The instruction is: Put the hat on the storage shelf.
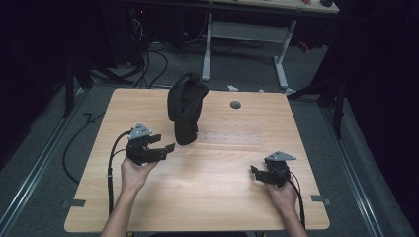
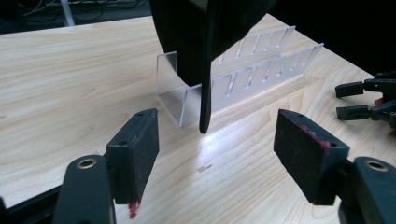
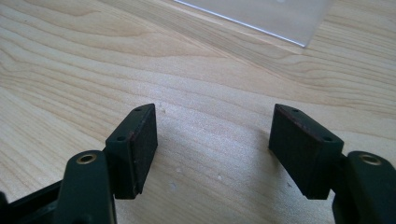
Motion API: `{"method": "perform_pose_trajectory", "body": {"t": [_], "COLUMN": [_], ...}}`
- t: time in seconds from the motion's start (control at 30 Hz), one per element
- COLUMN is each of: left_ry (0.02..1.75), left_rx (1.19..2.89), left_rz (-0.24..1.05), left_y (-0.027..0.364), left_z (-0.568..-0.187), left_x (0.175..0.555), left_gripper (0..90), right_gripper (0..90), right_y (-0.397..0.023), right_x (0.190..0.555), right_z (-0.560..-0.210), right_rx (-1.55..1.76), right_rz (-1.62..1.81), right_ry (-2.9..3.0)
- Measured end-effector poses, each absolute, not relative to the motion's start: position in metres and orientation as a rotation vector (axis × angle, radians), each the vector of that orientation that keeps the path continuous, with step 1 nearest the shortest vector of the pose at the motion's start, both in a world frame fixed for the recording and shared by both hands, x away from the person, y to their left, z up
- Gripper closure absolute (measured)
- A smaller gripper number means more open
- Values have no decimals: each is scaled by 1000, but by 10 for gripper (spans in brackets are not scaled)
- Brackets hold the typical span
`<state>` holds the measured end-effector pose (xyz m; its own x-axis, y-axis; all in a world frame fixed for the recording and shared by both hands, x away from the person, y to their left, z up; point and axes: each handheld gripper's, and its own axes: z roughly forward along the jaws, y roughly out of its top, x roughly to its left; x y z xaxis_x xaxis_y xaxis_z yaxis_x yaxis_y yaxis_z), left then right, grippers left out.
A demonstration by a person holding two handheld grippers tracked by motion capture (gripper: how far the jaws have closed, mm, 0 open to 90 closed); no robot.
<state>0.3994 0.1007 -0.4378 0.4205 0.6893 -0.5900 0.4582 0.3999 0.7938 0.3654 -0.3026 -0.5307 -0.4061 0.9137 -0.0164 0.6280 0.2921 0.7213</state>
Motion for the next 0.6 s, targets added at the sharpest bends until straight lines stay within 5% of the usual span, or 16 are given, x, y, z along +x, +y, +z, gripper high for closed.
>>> {"method": "perform_pose_trajectory", "body": {"t": [0.6], "left_ry": [1250], "left_rx": [1198], "left_rz": [218], "left_y": [121], "left_z": [-466], "left_x": [375], "left_gripper": [314], "right_gripper": [326], "right_y": [-302], "right_x": [366], "right_z": [-531], "right_rx": [1381], "right_rz": [896], "right_ry": [2134]}}
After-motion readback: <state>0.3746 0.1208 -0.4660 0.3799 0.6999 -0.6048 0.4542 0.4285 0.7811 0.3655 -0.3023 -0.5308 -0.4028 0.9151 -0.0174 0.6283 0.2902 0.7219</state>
